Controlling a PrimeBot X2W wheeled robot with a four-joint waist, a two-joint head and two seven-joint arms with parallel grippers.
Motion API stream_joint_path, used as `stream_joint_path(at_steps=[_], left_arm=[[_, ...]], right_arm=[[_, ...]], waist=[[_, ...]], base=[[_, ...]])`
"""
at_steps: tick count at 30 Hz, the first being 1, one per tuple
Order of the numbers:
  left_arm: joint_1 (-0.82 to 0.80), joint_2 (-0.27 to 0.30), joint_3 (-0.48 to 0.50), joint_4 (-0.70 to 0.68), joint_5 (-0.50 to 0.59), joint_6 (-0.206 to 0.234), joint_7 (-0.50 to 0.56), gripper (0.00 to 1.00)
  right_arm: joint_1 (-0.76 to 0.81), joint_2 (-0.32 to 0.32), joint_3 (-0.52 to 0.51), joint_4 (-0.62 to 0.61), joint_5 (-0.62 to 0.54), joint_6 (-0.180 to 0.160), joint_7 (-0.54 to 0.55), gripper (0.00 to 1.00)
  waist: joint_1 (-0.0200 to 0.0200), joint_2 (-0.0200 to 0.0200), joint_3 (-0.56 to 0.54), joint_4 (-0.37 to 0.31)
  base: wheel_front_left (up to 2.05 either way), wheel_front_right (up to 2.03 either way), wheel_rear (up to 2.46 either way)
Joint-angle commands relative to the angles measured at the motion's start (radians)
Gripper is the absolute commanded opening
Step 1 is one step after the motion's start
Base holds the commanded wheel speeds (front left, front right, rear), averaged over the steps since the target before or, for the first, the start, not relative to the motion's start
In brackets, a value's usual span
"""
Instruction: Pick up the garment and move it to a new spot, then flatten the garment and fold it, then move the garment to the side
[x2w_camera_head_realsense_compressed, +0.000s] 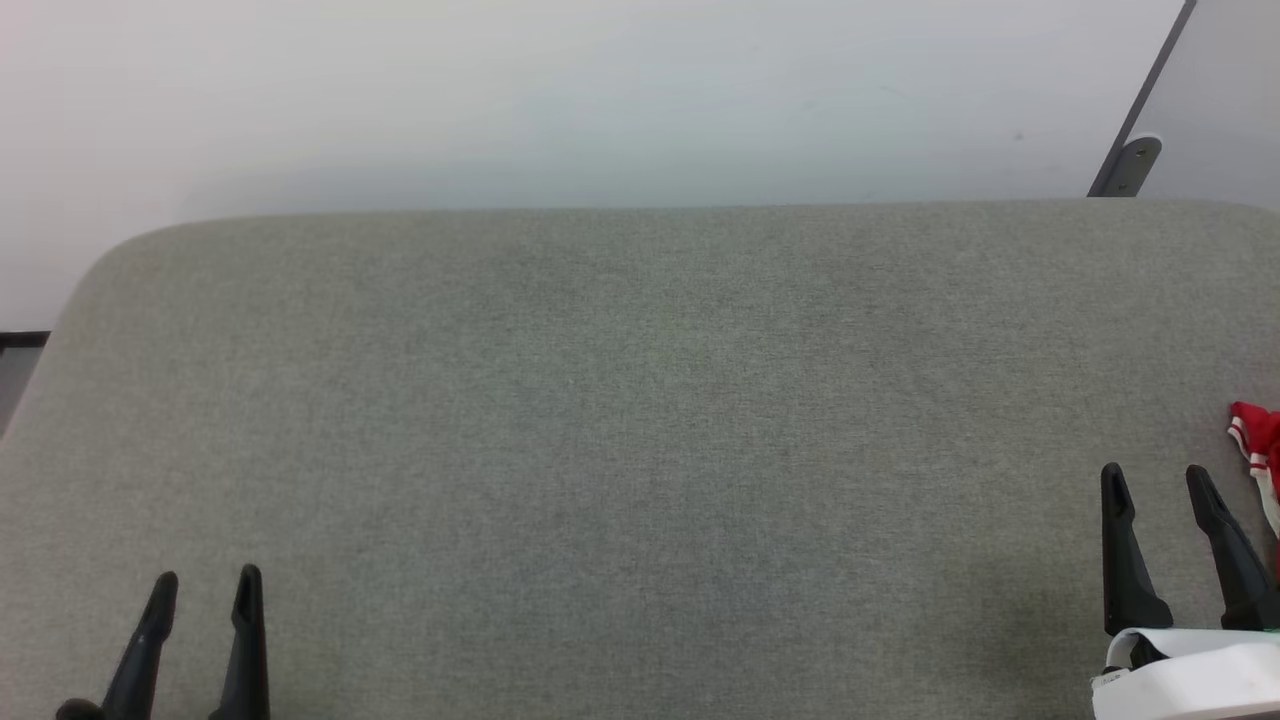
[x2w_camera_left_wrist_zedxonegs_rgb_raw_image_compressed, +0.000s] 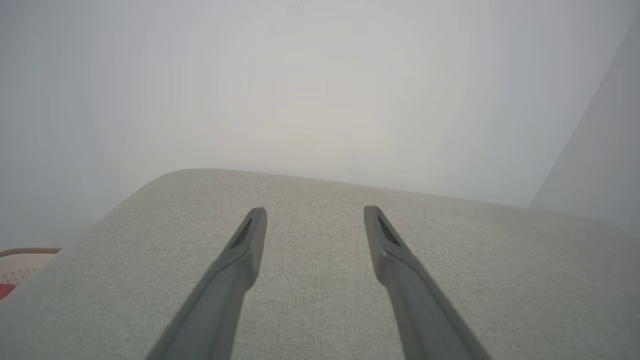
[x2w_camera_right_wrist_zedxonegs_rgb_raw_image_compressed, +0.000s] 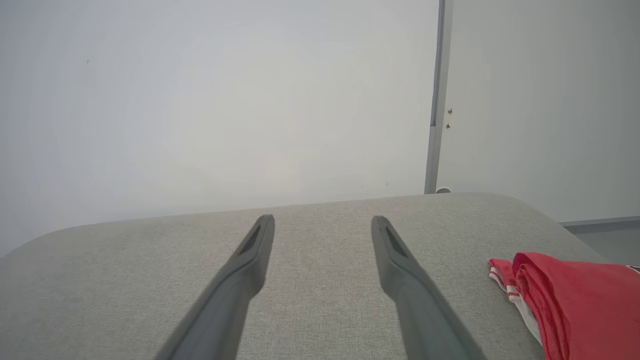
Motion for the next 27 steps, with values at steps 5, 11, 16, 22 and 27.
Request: stream_joint_path(at_steps=[5, 11, 16, 22, 27], left_arm=[[0.0, -0.004, 0.008, -0.001, 0.011, 0.001, 0.001, 1.0], [0.003, -0.014, 0.022, -0.003, 0.025, 0.001, 0.001, 1.0], [0.0, -0.036, 0.017, 0.027, 0.024, 0.0, 0.0, 0.0], [-0.021, -0.051, 0.008, 0.052, -0.069, 0.001, 0.024, 0.0], [-0.044, -0.06, 0.003, 0.073, -0.151, 0.001, 0.047, 0.0]], right_arm=[[-0.001, 0.003, 0.008, 0.003, 0.002, -0.002, 0.0, 1.0], [-0.008, 0.003, 0.022, 0.006, 0.011, -0.002, 0.006, 1.0], [0.004, 0.005, 0.029, 0.039, 0.008, 0.0, 0.007, 0.0], [-0.004, 0.001, 0.034, 0.068, 0.117, 0.0, 0.015, 0.0], [-0.018, -0.003, 0.037, 0.091, 0.212, 0.0, 0.024, 0.0]], waist=[[0.0, 0.0, 0.0, 0.004], [0.0, 0.0, 0.002, 0.005], [0.0, 0.0, 0.003, 0.005], [0.0, 0.0, 0.001, 0.005], [0.0, 0.0, -0.001, 0.005]], base=[[0.0, 0.0, 0.0], [0.0, 0.0, 0.0], [0.0, 0.0, 0.0], [0.0, 0.0, 0.0], [0.0, 0.0, 0.0]])
